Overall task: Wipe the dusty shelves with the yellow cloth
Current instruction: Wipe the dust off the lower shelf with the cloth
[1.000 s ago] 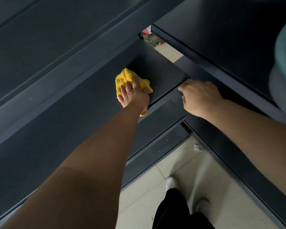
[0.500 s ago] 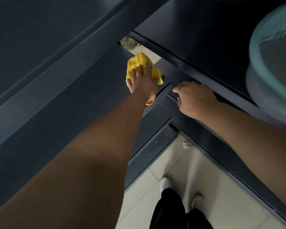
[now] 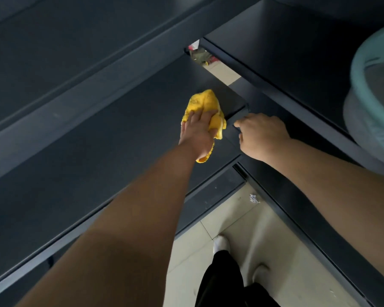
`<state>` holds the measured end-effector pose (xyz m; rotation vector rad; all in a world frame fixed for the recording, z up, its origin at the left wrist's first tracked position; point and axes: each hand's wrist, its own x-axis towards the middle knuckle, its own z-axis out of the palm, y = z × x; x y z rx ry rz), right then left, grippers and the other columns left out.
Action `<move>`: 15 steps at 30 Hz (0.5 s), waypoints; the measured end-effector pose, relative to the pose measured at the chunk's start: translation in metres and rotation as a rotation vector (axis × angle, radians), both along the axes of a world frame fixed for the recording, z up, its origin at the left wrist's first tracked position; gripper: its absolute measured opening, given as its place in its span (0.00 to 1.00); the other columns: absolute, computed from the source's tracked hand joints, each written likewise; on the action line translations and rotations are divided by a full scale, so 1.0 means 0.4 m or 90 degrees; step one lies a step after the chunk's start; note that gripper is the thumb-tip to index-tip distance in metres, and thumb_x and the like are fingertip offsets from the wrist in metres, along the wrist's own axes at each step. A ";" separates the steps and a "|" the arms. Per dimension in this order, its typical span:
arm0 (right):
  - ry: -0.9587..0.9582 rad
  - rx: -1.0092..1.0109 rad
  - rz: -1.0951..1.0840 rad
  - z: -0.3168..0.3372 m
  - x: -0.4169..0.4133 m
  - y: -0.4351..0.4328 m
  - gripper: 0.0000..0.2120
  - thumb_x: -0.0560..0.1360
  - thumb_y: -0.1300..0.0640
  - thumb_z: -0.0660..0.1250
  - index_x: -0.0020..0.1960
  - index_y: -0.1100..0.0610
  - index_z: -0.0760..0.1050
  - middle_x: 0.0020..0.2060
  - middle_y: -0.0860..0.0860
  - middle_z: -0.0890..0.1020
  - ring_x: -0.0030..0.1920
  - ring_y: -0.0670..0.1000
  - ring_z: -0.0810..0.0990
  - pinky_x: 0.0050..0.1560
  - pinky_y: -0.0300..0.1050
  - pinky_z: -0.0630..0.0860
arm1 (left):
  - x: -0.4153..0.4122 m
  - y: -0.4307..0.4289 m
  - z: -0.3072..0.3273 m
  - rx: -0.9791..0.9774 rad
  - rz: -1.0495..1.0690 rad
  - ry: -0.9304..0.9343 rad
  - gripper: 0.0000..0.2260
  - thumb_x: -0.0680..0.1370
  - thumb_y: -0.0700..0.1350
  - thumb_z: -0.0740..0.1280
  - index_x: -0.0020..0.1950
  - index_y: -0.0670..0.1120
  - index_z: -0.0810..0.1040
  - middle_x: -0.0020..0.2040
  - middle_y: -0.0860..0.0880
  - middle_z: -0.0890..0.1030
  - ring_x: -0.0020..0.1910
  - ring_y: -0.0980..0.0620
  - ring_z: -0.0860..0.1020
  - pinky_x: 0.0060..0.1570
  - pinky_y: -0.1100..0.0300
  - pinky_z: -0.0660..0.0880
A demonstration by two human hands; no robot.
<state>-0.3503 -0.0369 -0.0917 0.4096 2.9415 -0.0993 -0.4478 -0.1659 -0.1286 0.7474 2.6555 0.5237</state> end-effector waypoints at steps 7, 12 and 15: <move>0.011 -0.028 0.073 -0.007 -0.003 -0.130 0.18 0.76 0.61 0.62 0.65 0.54 0.74 0.60 0.53 0.78 0.59 0.57 0.77 0.54 0.50 0.75 | 0.057 -0.215 0.004 -0.002 0.132 -0.022 0.23 0.82 0.49 0.56 0.77 0.59 0.55 0.79 0.50 0.53 0.78 0.47 0.44 0.76 0.47 0.43; -0.009 -0.043 0.131 0.001 -0.023 -0.231 0.19 0.76 0.61 0.62 0.67 0.56 0.72 0.63 0.54 0.76 0.62 0.57 0.75 0.58 0.51 0.75 | 0.091 -0.377 0.012 -0.012 0.220 -0.038 0.23 0.82 0.48 0.56 0.77 0.59 0.55 0.79 0.50 0.53 0.78 0.47 0.44 0.76 0.47 0.43; -0.011 -0.063 0.163 0.004 -0.039 -0.292 0.19 0.76 0.61 0.63 0.67 0.56 0.71 0.64 0.54 0.74 0.64 0.57 0.73 0.59 0.52 0.74 | 0.101 -0.467 0.013 -0.020 0.273 -0.044 0.24 0.82 0.49 0.56 0.77 0.59 0.55 0.79 0.51 0.53 0.78 0.47 0.44 0.76 0.47 0.44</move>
